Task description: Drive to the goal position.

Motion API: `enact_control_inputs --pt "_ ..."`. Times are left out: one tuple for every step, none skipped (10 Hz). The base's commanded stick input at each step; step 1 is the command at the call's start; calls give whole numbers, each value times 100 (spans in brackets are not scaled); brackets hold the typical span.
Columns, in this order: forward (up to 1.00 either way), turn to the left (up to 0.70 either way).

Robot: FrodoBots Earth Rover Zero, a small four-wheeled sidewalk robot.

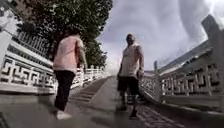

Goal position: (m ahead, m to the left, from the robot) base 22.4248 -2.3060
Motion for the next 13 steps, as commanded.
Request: enact_control_inputs --pt "45 0" --pt "45 0" --pt "45 0" --pt "45 0" --pt "45 0" --pt "45 0" --pt "45 0" --pt "45 26" --pt "45 9" --pt "45 2" --pt "45 0" --pt "45 0" --pt "45 0"
